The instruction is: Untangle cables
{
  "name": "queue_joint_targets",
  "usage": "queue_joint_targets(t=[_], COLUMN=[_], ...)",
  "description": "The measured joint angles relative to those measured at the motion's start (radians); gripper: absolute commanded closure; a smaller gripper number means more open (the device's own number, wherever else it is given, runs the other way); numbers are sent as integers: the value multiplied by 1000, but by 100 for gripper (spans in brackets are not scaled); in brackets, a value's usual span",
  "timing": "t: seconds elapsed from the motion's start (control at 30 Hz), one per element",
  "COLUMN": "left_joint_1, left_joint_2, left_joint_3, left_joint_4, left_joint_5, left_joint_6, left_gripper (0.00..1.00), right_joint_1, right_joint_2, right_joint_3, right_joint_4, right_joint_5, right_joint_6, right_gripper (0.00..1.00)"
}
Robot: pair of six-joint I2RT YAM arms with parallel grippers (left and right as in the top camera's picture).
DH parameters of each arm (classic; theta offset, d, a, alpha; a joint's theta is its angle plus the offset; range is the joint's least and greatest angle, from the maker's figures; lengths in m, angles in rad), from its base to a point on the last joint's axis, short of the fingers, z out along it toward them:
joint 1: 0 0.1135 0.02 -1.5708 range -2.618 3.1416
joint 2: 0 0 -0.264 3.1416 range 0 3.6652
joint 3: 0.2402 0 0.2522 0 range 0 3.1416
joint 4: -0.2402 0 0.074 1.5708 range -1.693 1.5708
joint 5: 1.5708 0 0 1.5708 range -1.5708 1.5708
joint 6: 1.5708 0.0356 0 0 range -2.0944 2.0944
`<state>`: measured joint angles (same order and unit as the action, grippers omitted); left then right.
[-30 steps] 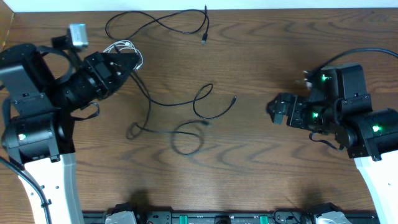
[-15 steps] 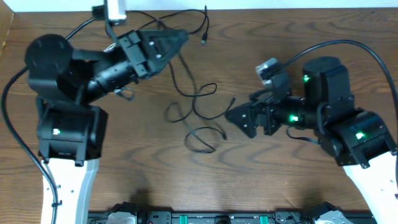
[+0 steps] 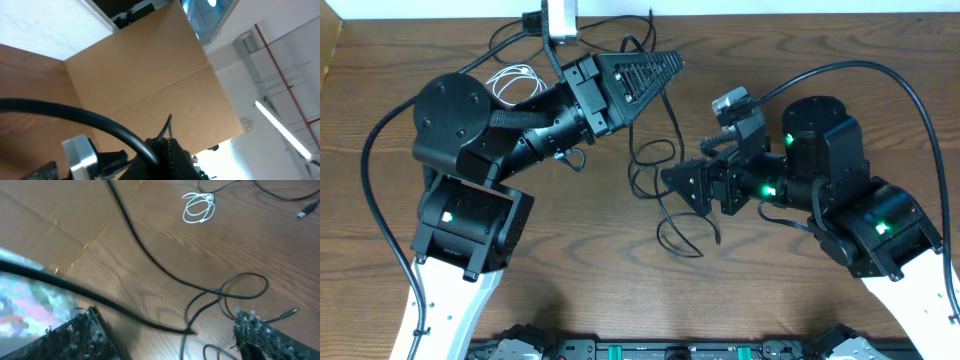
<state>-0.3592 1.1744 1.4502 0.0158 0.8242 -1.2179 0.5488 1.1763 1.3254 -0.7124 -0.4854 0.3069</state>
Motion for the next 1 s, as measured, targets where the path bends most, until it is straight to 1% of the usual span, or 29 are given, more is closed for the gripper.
queue_joint_targets(t=[0.03,0.1,0.13,0.27,0.37,0.4,0.57,1.0], left_joint_1=[-3,-10,-12,-17,-17,-17,-17,-17], left_joint_2=[0,0,0,0,0,0,0,0], left_joint_3=[0,0,0,0,0,0,0,0], left_joint_4=[11,42,58,109,116,116,117,117], left_joint_5=[-4,-15,-17,-21,-23,-23,-23,-24], left_joint_6=[-11,-33,-42,-69,-86,-91,-106,-210], left_gripper=[93,92,93,93,92,93,93,92], right_joint_1=[0,0,0,0,1,1,0,0], right_joint_2=[1,6,11,40,57,60,61,61], right_joint_3=[0,0,0,0,0,0,0,0], right_joint_4=[2,7,7,11,22,26,63,135], right_joint_5=[5,13,16,21,24,26,29,30], right_joint_6=[1,0,2,21,22,23,31,30], right_gripper=[17,30,33,41,52,53,52,50])
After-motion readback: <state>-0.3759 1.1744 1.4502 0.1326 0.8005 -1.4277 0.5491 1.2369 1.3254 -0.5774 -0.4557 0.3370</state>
